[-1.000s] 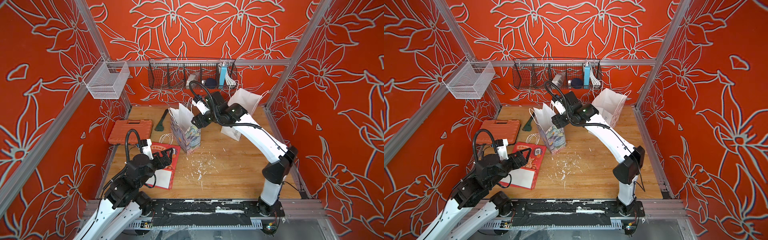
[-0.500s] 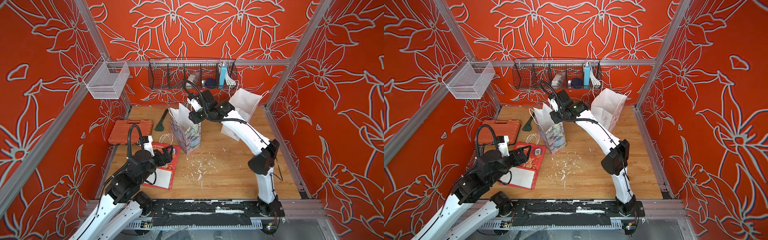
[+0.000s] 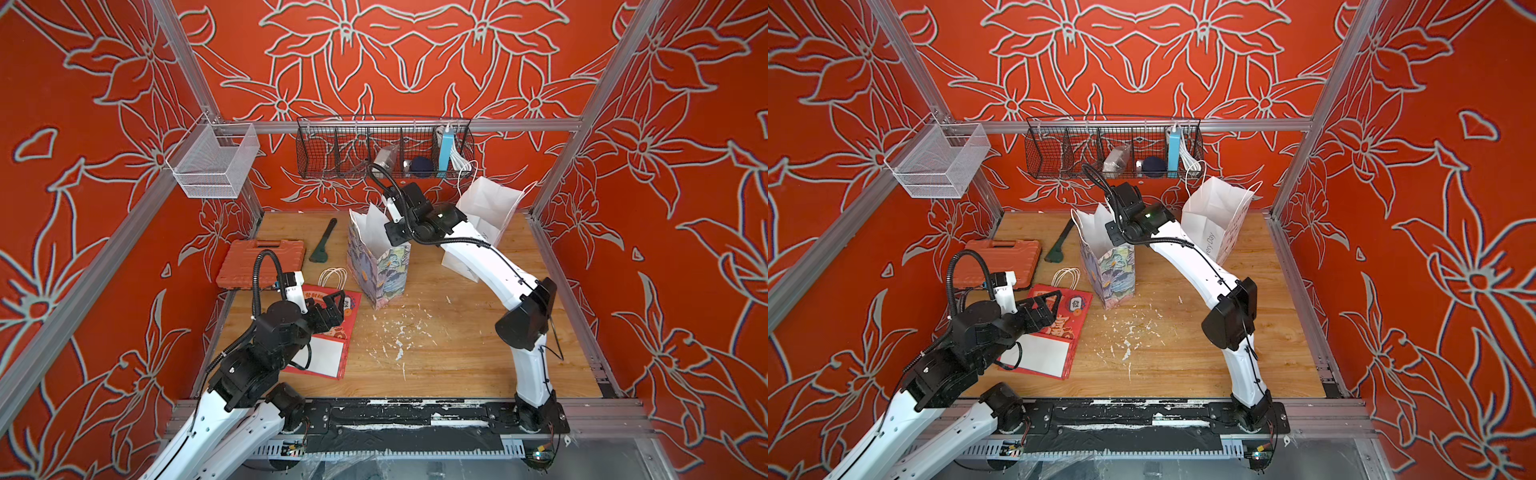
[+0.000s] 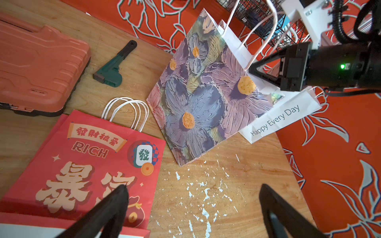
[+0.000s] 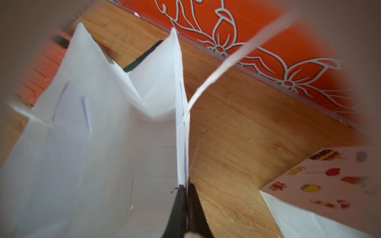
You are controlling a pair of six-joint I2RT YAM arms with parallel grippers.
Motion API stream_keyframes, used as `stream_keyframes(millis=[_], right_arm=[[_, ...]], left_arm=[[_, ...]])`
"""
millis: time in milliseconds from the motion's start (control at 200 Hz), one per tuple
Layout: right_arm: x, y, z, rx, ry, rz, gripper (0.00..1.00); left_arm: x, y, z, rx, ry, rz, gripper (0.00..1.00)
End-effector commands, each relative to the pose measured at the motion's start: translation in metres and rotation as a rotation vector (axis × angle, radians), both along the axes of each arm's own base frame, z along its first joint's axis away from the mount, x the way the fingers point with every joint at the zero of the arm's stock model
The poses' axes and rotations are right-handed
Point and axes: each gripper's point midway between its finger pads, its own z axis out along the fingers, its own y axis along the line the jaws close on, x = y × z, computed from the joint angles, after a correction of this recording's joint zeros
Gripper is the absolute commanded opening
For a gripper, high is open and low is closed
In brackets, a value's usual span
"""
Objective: Put away the paper bag
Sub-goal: Pick up the paper bag from the center of the board, then place the paper bag at the center of the board.
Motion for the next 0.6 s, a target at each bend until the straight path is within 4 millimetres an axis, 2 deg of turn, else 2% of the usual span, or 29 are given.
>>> stream_keyframes(millis=[0, 145, 340, 445, 591], right_arm=[[-0.006, -0.039, 0.046, 0.034, -0.117, -0.136, 0.00], [-0.025, -0.076, 0.054, 0.034, -0.151, -0.243, 0.00], [-0.057, -0.110, 0.032, 0.104, -0.115, -0.351, 0.00], [-0.070, -0.125, 0.026, 0.141, -0.102, -0.403, 0.00], [-0.081, -0.138, 0.017, 0.203, -0.092, -0.482, 0.00]], left_arm=[[0.000, -0.004, 0.005, -0.018, -0.019, -0.022, 0.98], [0.001, -0.029, 0.007, -0.068, -0.058, -0.147, 0.98], [0.003, -0.054, 0.003, -0.126, -0.033, -0.251, 0.98], [0.001, -0.068, 0.011, -0.161, -0.042, -0.321, 0.98], [0.000, -0.093, 0.034, -0.254, -0.064, -0.438, 0.98]])
